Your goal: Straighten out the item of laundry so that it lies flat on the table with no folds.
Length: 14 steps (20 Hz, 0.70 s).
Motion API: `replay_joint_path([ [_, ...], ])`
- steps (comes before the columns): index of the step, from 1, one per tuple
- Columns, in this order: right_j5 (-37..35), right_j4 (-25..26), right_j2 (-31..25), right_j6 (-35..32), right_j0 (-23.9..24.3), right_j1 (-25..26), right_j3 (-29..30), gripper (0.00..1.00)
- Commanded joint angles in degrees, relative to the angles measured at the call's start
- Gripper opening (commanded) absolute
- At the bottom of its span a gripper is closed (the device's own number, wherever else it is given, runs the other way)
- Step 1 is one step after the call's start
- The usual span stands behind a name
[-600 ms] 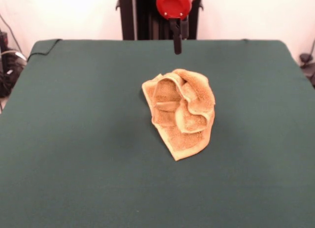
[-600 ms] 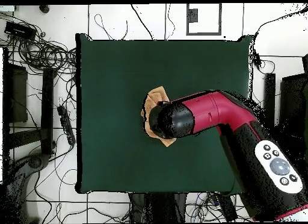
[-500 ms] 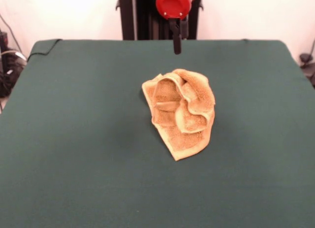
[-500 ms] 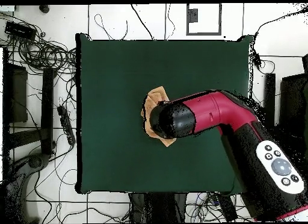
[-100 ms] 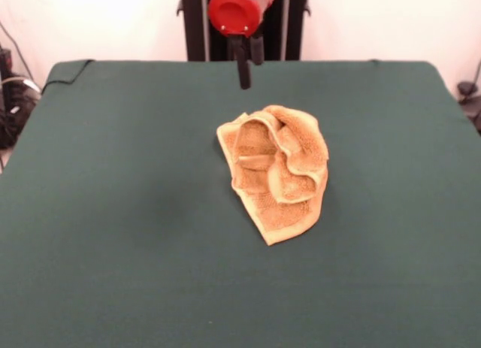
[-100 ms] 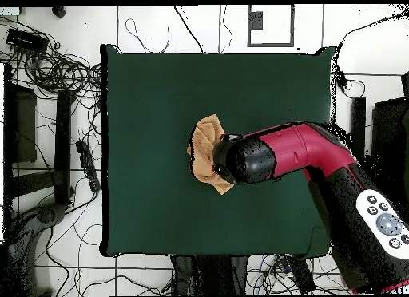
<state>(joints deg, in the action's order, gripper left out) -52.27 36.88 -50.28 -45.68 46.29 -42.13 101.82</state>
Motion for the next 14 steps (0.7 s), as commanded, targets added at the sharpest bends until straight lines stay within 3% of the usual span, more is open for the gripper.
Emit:
replay_joint_path([
  [1, -3.62, 2.52, -4.65, 16.39, -1.2, 2.21, -0.01, 1.0],
  [14, -0.44, 4.44, -4.31, 11.02, -2.46, 3.18, 2.94, 1.0],
])
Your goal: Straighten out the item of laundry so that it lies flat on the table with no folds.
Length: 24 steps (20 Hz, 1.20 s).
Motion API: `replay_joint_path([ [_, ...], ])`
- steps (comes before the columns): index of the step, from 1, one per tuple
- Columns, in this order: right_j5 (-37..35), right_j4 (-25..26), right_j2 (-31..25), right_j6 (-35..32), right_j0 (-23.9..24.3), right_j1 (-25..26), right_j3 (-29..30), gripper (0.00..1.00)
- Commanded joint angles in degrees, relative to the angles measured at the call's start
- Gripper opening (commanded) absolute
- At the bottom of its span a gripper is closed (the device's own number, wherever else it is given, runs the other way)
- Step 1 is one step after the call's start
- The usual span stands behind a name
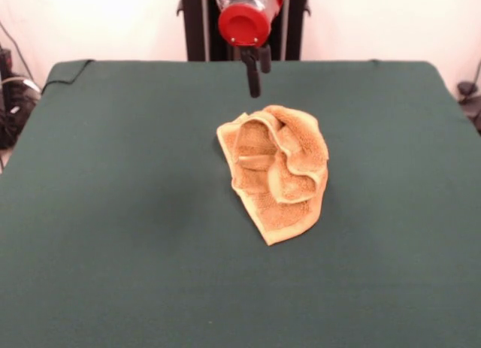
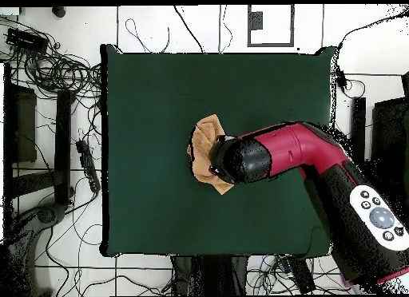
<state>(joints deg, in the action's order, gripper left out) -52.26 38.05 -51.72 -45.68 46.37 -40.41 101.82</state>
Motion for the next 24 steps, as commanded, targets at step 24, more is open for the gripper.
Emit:
replay_joint_path([
  [24, 1.06, 8.13, -1.52, 10.42, -3.91, 10.23, -2.36, 1.0],
])
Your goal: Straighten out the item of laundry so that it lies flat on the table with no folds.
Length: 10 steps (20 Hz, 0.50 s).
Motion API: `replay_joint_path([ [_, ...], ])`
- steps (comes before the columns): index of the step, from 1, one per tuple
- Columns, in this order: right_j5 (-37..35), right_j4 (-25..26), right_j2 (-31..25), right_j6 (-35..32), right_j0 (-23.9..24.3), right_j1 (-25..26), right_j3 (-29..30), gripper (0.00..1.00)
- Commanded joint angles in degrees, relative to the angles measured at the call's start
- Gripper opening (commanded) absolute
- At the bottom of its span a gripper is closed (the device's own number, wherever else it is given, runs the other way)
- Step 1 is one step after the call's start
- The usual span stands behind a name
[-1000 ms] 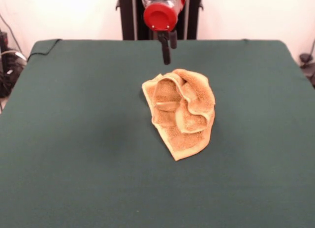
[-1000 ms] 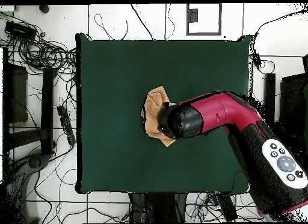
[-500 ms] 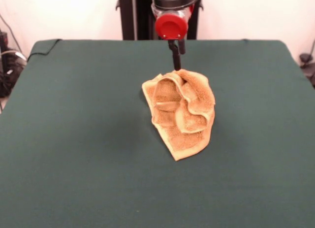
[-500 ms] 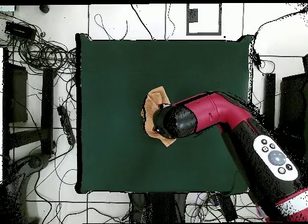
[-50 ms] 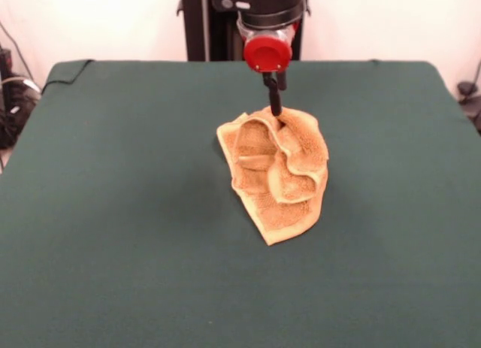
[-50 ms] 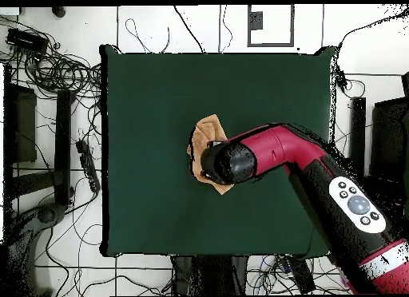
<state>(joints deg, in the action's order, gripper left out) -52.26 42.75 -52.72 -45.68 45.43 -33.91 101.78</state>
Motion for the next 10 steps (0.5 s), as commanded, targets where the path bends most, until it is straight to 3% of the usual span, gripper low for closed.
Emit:
replay_joint_path([
  [1, 1.09, 3.69, -0.42, 10.53, -3.01, 4.18, -2.71, 1.0],
  [10, 1.18, 6.09, 0.05, 11.79, -2.4, 8.27, -6.09, 1.0],
])
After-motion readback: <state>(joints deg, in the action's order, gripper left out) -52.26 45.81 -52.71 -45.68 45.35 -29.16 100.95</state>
